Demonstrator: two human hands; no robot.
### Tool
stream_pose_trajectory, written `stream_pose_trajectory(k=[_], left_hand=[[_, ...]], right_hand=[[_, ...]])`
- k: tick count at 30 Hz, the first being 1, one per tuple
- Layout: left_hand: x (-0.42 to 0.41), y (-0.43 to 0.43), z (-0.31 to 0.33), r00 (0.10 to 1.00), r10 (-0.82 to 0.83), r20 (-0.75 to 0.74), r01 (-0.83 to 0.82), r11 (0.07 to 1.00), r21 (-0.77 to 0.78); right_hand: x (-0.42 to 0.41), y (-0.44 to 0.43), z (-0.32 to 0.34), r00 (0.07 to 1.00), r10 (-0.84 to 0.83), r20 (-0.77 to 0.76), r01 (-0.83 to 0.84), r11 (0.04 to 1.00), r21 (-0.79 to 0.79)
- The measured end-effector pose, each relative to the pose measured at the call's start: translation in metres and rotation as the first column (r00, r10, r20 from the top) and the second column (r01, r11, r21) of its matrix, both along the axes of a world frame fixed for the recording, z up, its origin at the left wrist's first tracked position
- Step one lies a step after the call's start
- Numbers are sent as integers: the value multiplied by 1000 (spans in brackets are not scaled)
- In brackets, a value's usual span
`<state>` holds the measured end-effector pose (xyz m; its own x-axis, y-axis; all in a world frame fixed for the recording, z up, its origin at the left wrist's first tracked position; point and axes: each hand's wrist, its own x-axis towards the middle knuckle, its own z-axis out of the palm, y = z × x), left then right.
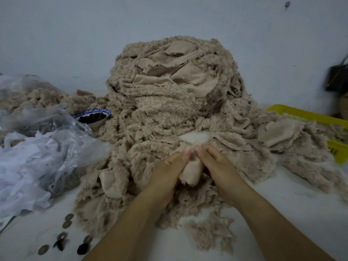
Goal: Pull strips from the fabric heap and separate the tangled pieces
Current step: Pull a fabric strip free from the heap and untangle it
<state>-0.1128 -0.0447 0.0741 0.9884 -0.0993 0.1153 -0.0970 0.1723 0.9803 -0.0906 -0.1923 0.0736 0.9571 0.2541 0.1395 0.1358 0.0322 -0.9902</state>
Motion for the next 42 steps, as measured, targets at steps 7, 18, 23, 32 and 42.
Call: stream_pose_trajectory(k=[7,18,23,32,42], left_hand=[[3,-3,-1,997,75,-17,-75,997,13],[0,12,11,998,42,-52,-50,985,-167],[-7,6,7,993,106,-46,-104,994,34],[11,17,5,838,545,2,-544,837,-61],[17,19,-12,900,372,228,-435,717,545]], right_hand=[[0,-1,9,980,-179,90,164,974,156],[1,-1,0,971,43,233,15,970,-243],[1,-3,-5,962,177,210,-91,926,-366],[27,-31,17,988,-116,-104,156,703,693],[15,-7,-15,925,-152,347,299,857,-420]])
